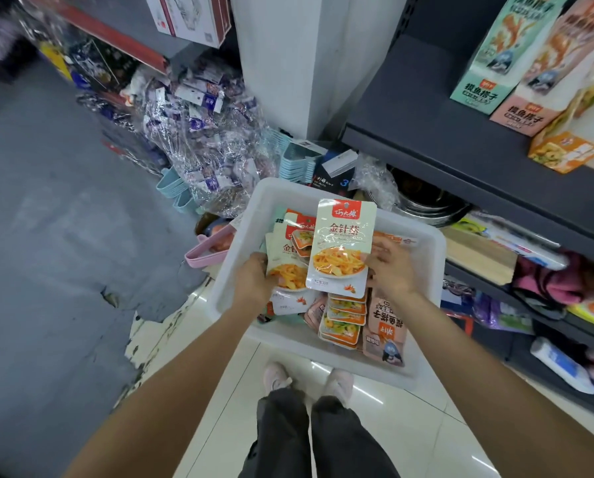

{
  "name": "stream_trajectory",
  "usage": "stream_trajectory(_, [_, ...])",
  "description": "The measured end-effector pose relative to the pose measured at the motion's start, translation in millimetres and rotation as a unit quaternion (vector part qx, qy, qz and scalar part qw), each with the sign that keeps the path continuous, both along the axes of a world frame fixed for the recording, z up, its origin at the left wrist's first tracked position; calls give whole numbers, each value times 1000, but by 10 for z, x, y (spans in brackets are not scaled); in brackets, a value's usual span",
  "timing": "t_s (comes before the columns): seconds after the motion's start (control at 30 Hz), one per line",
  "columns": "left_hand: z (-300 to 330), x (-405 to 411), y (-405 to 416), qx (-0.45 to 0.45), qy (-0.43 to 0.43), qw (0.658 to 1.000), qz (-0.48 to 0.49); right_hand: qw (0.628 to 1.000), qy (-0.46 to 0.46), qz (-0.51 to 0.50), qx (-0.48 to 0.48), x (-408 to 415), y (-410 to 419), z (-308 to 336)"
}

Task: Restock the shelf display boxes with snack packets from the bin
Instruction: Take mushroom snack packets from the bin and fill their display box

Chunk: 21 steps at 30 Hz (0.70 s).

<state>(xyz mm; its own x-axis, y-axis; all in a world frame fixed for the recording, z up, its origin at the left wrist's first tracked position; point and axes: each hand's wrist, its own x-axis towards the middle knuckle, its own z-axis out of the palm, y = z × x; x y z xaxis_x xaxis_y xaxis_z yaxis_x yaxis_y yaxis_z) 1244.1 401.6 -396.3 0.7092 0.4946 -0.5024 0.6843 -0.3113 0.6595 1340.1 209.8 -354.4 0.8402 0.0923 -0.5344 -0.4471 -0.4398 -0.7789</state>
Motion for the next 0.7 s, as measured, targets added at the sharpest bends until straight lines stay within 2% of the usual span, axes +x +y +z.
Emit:
stream_trajectory(0.27, [234,-83,118,38,-27,999,26,1000,2,21,15,-51,168,66])
stream_trajectory(0.37, [341,-112,145,54,-60,996,25,1000,-2,18,12,-89,201,111])
stream_trajectory(0.53, [623,-148,298,136,-143,979,43,999,-5,-24,48,-114,243,262])
stream_trajectory(0.63, [780,-121,414,108,-169,977,73,994,8,-42,97,-115,243,401])
stream_trajectory(0.7, [885,-82,449,27,-199,975,99,992,4,-34,118,-108,209,519])
